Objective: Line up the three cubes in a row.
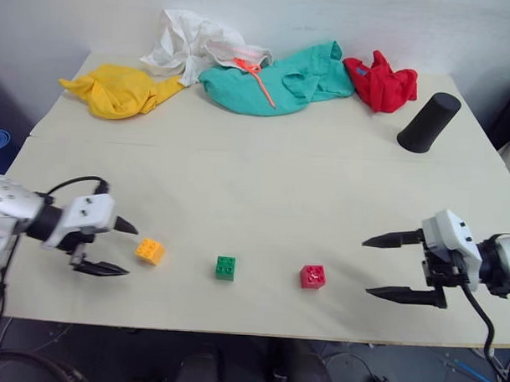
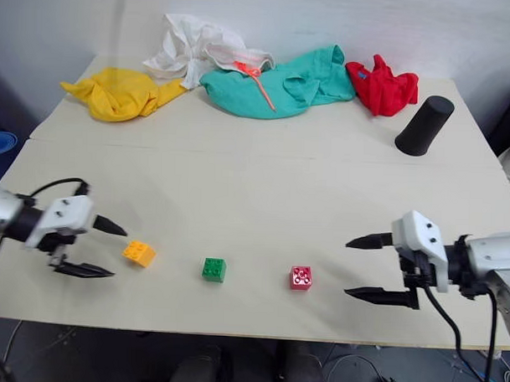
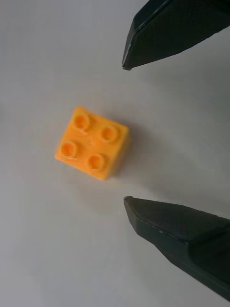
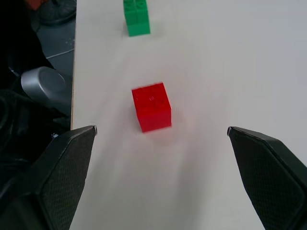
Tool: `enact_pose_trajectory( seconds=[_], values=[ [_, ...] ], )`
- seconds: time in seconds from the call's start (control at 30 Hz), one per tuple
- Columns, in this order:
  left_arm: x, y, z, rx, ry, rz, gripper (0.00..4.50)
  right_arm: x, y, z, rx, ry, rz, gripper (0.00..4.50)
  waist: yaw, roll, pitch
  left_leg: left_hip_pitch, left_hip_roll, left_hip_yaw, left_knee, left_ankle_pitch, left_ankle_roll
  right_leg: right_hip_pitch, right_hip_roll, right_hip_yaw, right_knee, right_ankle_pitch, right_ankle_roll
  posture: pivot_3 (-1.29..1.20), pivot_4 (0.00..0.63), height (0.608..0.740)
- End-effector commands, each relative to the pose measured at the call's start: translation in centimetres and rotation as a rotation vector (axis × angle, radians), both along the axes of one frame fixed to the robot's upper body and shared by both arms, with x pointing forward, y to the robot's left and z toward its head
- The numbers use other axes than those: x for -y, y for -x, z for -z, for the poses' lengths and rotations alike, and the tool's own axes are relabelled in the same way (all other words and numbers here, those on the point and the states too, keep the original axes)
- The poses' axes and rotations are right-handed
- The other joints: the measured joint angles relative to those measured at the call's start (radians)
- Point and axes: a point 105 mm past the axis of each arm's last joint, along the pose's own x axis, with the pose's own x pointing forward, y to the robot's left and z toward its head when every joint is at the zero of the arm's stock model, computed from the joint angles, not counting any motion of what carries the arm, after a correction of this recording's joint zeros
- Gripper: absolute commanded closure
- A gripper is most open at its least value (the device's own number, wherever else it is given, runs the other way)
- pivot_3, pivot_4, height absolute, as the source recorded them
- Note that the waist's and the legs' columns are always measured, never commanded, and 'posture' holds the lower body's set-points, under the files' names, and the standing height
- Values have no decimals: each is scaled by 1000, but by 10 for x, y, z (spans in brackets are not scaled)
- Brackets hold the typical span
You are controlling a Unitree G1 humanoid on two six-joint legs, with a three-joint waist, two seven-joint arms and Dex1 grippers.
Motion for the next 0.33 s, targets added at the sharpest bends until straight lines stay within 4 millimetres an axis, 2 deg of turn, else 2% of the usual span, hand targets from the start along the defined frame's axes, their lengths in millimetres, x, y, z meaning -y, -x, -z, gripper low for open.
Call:
enact_pose_trajectory(
  seconds=[0.03,0.17,0.33],
  values=[
    [-6,15,-22,18,6,1,54,20,4,-6,14,38,5,0,0,0,0,0,0,0,0,0,0,0,0,0,0,0,0,0,150,740],
    [-10,33,-34,6,31,-38,54,36,8,-3,-16,49,9,0,0,0,0,1,0,0,0,0,0,0,0,0,0,0,0,0,150,740],
    [-5,44,-35,15,77,-56,54,35,4,-1,-21,38,-3,0,-1,0,0,1,0,0,0,0,0,0,0,1,1,0,0,0,150,740]
  ],
)
